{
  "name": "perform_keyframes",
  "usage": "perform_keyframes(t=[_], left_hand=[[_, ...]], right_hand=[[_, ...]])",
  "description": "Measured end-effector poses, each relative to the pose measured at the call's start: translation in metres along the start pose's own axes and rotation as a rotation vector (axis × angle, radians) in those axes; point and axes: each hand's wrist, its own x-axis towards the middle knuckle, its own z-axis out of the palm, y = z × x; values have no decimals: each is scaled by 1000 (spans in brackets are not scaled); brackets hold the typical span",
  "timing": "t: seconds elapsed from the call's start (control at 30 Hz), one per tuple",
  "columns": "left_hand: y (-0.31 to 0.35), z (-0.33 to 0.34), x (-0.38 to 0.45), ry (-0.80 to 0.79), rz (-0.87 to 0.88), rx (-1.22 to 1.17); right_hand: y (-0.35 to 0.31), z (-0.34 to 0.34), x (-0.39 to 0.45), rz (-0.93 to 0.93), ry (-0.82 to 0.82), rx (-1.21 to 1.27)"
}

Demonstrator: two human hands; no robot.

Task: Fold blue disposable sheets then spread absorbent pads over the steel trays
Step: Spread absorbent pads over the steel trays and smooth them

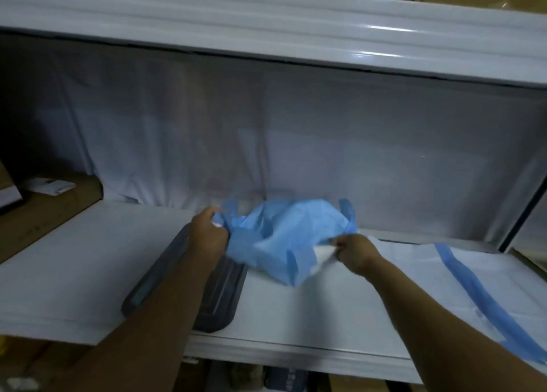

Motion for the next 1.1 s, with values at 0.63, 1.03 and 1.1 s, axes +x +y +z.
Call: perform_keyframes(t=[0.63, 1.03, 1.1], left_hand=[[-59, -48, -26, -27, -428, -96], [-62, -79, -8, 184, -337, 55], [-57, -83, -7, 119, -313, 66]], right_hand=[[-40, 123, -57, -62, -438, -383], [-68, 146, -41, -9, -301, -428], [-74, 154, -45, -2, -241, -450]])
